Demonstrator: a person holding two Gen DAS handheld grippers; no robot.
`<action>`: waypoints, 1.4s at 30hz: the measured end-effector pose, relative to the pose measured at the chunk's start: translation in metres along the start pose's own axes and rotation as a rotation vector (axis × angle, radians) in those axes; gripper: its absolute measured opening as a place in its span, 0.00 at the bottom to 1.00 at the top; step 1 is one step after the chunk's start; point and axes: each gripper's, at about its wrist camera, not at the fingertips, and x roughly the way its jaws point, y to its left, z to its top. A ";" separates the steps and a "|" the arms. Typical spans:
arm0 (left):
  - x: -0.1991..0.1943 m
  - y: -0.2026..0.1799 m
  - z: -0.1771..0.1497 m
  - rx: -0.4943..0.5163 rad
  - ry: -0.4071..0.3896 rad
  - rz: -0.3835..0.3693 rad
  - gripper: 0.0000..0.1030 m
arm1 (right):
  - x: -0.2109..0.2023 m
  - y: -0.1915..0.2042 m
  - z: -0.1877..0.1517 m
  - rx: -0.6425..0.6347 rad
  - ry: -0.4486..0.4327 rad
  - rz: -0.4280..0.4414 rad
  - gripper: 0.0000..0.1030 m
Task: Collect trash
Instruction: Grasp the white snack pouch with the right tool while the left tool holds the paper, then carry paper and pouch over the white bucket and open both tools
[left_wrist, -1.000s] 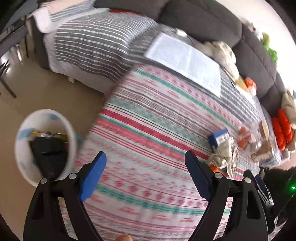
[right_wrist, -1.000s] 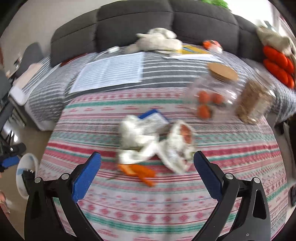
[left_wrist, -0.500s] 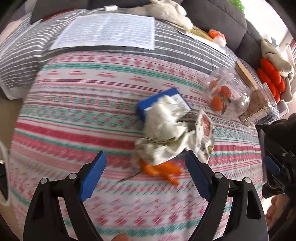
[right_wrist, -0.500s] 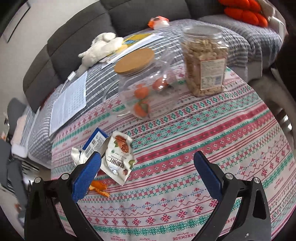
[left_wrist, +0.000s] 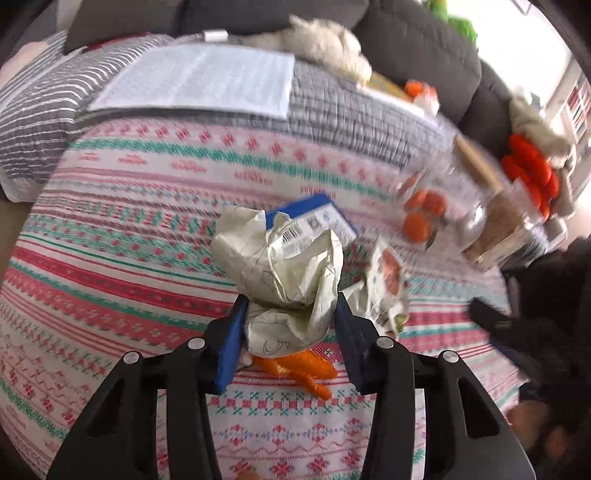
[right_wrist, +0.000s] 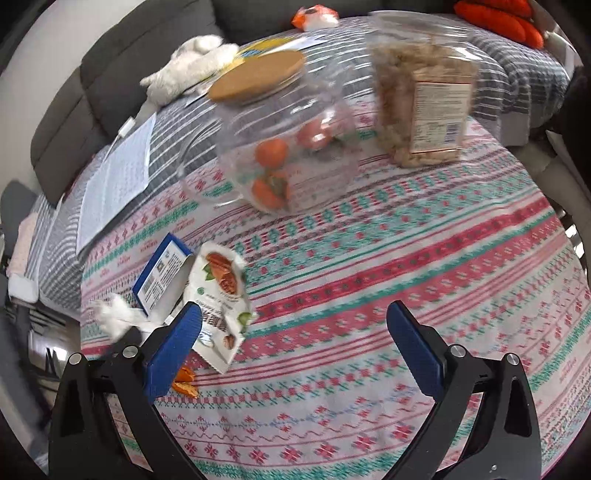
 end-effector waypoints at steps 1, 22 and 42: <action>-0.008 0.003 0.000 -0.008 -0.014 -0.004 0.44 | 0.003 0.007 -0.001 -0.020 -0.004 -0.005 0.93; -0.094 0.087 0.008 -0.077 -0.124 0.045 0.44 | 0.054 0.076 -0.037 -0.335 -0.095 -0.066 0.18; -0.134 0.146 0.008 -0.176 -0.184 0.060 0.45 | -0.001 0.108 -0.051 -0.299 -0.119 0.070 0.13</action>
